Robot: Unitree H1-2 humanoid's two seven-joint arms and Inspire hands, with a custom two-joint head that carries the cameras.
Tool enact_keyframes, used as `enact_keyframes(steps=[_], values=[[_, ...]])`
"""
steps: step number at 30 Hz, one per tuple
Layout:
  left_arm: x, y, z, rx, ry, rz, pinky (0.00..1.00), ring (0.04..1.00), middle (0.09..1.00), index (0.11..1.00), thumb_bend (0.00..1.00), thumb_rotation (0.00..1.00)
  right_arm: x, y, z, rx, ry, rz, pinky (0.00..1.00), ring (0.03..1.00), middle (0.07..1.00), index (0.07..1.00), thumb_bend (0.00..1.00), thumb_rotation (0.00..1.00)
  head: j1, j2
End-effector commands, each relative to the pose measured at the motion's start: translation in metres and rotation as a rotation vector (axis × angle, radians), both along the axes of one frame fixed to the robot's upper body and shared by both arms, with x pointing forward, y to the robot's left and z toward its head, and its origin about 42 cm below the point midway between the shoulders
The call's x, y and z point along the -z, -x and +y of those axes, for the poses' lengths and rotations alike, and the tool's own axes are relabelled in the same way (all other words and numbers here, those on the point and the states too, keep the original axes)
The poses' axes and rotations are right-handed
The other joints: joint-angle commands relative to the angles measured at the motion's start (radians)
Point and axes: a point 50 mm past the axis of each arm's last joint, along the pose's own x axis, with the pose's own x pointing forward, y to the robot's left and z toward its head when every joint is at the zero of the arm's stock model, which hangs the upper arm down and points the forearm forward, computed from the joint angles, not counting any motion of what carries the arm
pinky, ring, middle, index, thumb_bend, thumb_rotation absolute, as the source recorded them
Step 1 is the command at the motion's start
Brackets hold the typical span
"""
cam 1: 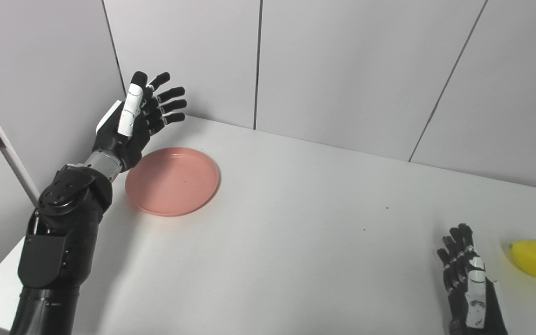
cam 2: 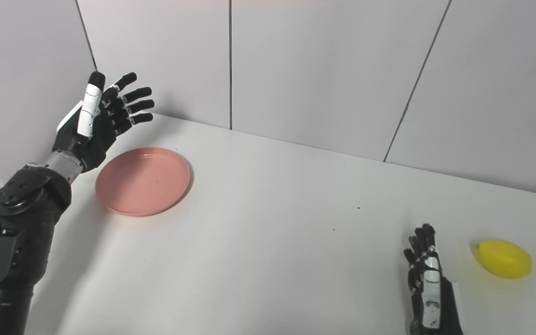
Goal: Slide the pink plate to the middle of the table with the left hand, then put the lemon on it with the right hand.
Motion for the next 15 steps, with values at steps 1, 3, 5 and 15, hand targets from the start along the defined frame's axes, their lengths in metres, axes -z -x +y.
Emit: enact_keyframes(steps=[1,3,5,15], values=[[-0.029,-0.007,0.012,-0.012,-0.032,-0.096,0.74,0.790,0.813,0.933,0.99,0.92,0.032,0.022,0.005,0.011,-0.026,0.100,1.00,1.000,1.000,1.000,0.71,1.00,0.000,0.001],[-0.028,-0.010,0.018,-0.027,-0.028,-0.093,0.72,0.781,0.811,0.939,0.99,0.93,0.033,0.022,0.005,0.013,-0.029,0.099,1.00,1.000,1.000,1.000,0.71,1.00,-0.001,0.001],[-0.027,-0.013,0.022,-0.040,-0.025,-0.089,0.72,0.787,0.817,0.944,0.99,0.93,0.033,0.022,0.006,0.015,-0.031,0.101,1.00,1.000,1.000,1.000,0.71,1.00,-0.003,0.000],[-0.015,-0.029,0.047,-0.107,-0.028,-0.061,0.73,0.792,0.825,0.954,0.95,0.92,0.034,0.021,0.005,0.015,-0.036,0.104,1.00,1.000,1.000,1.000,0.72,1.00,-0.002,-0.002]])
